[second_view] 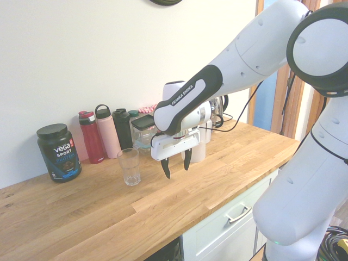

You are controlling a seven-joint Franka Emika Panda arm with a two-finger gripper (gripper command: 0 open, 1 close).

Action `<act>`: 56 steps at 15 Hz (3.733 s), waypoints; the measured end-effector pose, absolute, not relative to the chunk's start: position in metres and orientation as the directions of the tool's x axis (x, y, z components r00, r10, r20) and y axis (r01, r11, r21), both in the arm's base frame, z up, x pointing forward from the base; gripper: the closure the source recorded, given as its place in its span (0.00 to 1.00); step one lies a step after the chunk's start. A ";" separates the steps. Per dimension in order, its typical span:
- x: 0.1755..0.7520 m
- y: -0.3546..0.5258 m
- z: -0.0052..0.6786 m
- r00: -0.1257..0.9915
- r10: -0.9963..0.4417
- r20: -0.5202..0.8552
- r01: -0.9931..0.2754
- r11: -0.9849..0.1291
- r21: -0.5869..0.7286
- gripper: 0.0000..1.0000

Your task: Pour me some water

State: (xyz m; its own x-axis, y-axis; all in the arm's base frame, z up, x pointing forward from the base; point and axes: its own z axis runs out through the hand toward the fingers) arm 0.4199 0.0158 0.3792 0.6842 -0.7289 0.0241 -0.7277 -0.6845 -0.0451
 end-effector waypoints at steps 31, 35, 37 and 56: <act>0.436 -0.158 0.495 0.728 -0.666 0.161 -0.667 -0.743 -0.057 1.00; 0.442 -0.158 0.494 0.719 -0.676 0.159 -0.677 -0.734 -0.057 1.00; 0.441 -0.161 0.493 0.714 -0.684 0.152 -0.685 -0.727 -0.055 1.00; 0.444 -0.148 0.497 0.713 -0.686 0.145 -0.687 -0.725 -0.049 1.00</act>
